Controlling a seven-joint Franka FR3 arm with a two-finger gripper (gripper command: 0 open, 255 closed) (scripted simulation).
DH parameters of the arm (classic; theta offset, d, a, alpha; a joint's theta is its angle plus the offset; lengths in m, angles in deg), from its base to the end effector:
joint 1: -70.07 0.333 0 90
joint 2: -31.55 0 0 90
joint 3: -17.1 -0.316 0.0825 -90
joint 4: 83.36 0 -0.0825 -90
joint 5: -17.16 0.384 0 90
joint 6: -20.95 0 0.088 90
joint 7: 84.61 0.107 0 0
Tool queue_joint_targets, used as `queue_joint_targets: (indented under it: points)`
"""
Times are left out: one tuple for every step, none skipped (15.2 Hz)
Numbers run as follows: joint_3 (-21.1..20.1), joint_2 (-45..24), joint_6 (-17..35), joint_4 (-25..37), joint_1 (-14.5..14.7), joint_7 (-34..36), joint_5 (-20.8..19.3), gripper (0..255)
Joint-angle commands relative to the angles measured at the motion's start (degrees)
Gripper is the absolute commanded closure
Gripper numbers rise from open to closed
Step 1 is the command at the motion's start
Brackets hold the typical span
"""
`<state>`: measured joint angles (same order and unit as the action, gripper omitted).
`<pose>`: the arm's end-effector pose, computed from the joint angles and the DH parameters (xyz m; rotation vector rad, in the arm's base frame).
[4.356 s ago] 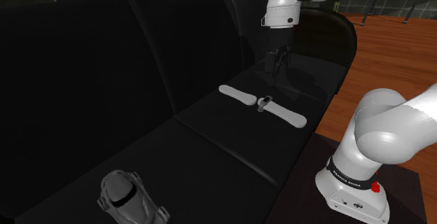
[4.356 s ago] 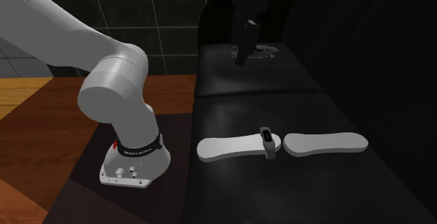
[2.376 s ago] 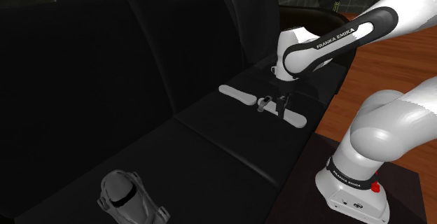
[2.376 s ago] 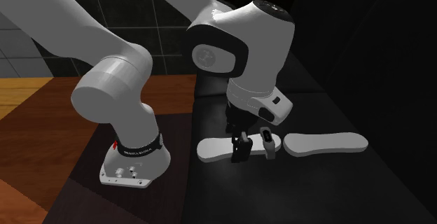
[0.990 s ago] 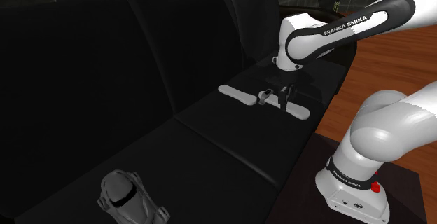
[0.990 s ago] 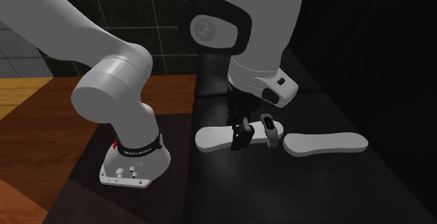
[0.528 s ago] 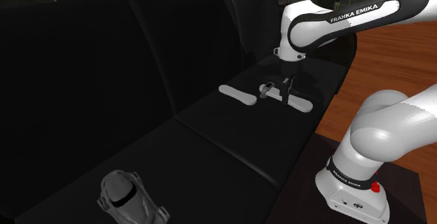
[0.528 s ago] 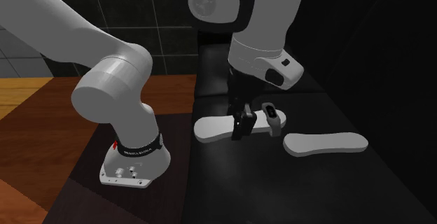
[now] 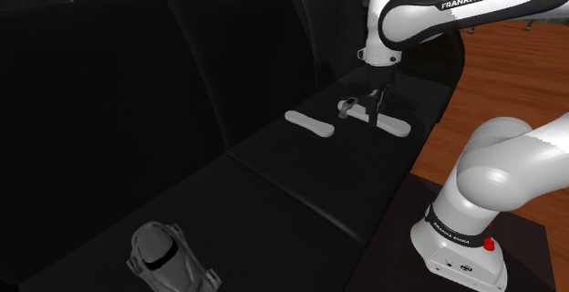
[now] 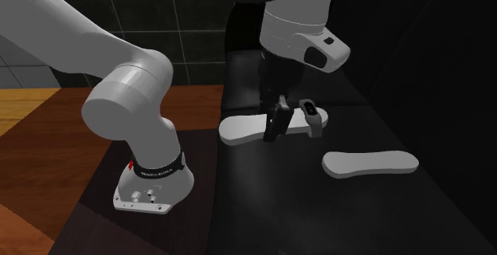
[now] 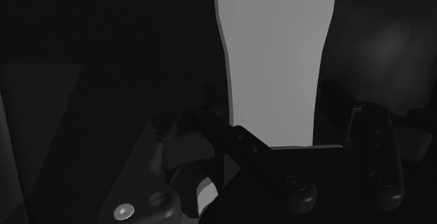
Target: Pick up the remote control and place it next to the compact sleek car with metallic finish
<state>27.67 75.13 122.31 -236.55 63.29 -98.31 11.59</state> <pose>0.2888 -0.0982 0.4449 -3.0657 -0.0344 0.2117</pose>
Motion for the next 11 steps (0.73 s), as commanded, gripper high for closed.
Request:
queue_joint_targets:
  points:
    - [-1.84, 1.22, -0.77, -0.47, 1.07, 2.0, 1.54, 255]
    - [-3.15, 1.79, -0.91, -0.91, 1.9, 3.45, 2.69, 255]
    - [-4.47, 2.27, -1.0, -1.27, 2.76, 4.91, 3.87, 255]
    - [-5.8, 2.66, -1.06, -1.57, 3.64, 6.37, 5.07, 255]
    - [-7.13, 2.95, -1.08, -1.79, 4.55, 7.83, 6.3, 255]
    - [-8.46, 3.13, -1.05, -1.93, 5.47, 9.31, 7.53, 255]
    - [-9.79, 3.22, -0.98, -2.01, 6.41, 10.78, 8.77, 255]
    - [-11.11, 3.2, -0.86, -2.0, 7.36, 12.25, 10.0, 255]
    - [-12.44, 3.08, -0.7, -1.93, 8.3, 13.72, 11.23, 255]
    - [-13.78, 2.85, -0.5, -1.78, 9.22, 15.18, 12.46, 255]
    - [-15.1, 2.53, -0.26, -1.55, 10.13, 16.63, 13.66, 255]
